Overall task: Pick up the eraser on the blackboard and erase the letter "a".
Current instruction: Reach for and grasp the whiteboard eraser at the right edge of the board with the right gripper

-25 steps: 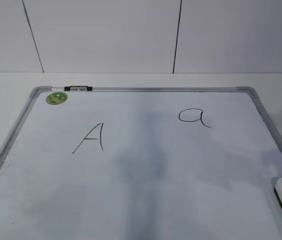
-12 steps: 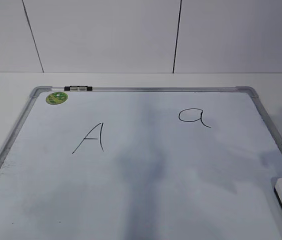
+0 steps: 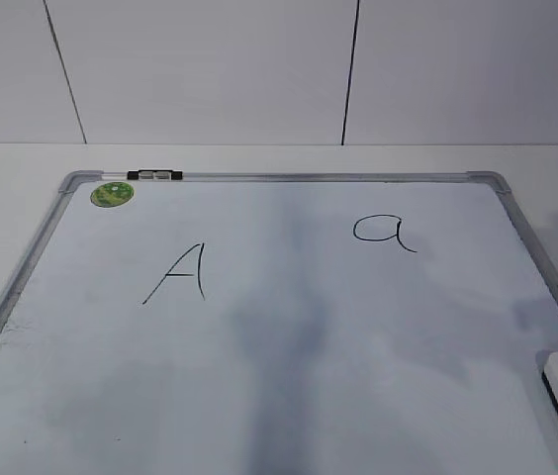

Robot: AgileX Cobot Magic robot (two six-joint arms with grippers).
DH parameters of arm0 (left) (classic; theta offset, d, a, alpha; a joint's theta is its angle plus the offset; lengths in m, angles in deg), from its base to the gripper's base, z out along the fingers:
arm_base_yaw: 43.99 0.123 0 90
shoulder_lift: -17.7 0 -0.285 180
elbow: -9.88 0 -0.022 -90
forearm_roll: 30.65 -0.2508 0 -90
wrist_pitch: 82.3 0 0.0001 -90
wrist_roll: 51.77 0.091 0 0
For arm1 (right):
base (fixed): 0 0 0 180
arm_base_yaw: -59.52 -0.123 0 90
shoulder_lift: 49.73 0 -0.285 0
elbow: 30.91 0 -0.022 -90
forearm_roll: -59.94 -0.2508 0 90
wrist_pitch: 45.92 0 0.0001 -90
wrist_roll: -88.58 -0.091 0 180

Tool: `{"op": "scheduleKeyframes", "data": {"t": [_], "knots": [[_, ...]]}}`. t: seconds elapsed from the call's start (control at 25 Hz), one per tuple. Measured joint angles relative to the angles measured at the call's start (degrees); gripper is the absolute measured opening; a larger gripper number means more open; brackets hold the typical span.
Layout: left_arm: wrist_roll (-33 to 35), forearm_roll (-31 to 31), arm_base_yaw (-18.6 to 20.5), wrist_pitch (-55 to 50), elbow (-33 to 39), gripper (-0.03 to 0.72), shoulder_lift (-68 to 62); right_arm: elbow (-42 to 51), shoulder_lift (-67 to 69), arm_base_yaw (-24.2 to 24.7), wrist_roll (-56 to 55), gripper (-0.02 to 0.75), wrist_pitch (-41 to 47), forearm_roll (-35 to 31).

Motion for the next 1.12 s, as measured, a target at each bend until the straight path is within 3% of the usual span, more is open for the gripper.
{"op": "scheduleKeyframes", "data": {"t": [0.32, 0.64, 1.12], "knots": [[0.0, 0.0, 0.0, 0.0, 0.0, 0.235, 0.0, 0.0, 0.0, 0.0, -0.2, 0.571, 0.0, -0.8], [0.0, 0.0, 0.0, 0.0, 0.0, 0.235, 0.0, 0.0, 0.0, 0.0, -0.3, 0.497, 0.0, -3.9], [0.0, 0.0, 0.0, 0.0, 0.0, 0.235, 0.0, 0.0, 0.0, 0.0, -0.4, 0.521, 0.0, -2.9]]}}
